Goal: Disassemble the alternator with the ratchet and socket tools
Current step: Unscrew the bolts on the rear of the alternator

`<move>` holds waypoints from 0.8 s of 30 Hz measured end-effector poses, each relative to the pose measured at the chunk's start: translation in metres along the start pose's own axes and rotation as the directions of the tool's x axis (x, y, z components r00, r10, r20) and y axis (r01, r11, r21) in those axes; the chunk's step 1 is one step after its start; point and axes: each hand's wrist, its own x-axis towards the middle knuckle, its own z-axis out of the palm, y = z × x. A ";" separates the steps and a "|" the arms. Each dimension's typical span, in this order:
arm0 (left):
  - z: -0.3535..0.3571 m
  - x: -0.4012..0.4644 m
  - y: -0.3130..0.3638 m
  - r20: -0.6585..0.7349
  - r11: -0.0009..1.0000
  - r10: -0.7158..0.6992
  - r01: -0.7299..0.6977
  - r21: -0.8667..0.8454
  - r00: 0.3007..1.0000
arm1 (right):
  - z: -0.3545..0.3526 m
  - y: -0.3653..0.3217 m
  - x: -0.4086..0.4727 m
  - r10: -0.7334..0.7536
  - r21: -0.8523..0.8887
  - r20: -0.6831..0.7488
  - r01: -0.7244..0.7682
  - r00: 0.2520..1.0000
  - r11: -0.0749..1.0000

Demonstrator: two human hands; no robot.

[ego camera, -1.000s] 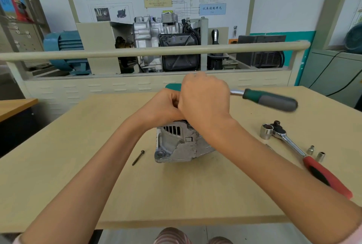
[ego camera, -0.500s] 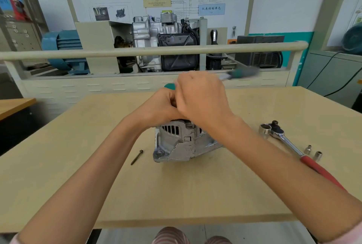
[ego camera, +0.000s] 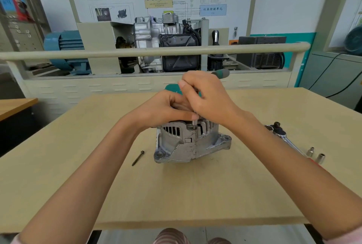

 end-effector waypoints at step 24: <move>0.002 0.004 -0.005 -0.062 0.997 0.031 -0.026 0.068 0.998 | 0.015 -0.019 0.002 0.208 -0.718 -0.087 -0.206 0.974 0.665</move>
